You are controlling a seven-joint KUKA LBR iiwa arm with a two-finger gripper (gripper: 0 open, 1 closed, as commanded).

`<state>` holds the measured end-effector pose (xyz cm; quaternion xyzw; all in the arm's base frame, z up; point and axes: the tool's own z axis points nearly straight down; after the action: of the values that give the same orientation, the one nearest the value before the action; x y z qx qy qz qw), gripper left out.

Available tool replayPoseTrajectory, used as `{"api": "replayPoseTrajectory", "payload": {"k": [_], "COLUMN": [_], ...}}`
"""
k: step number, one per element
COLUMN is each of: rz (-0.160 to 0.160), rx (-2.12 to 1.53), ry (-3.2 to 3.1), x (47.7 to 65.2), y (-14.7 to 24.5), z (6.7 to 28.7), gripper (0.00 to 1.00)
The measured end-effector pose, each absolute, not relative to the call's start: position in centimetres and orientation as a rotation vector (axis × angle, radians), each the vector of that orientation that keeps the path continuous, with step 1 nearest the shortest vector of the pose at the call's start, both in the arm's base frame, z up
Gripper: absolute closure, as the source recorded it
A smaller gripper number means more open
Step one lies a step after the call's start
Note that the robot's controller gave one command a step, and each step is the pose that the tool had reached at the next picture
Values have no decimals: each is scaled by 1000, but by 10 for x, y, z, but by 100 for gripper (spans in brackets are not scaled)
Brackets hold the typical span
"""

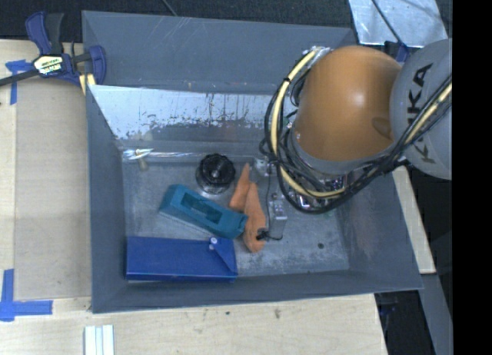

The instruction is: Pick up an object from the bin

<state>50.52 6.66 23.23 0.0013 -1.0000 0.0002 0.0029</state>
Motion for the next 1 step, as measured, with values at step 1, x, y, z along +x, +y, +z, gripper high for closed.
{"api": "replayPoseTrajectory", "payload": {"k": [1], "rz": [-1], "rx": [1], "ry": [-3144], "x": [507], "y": [66], "z": [237], "gripper": [0]}}
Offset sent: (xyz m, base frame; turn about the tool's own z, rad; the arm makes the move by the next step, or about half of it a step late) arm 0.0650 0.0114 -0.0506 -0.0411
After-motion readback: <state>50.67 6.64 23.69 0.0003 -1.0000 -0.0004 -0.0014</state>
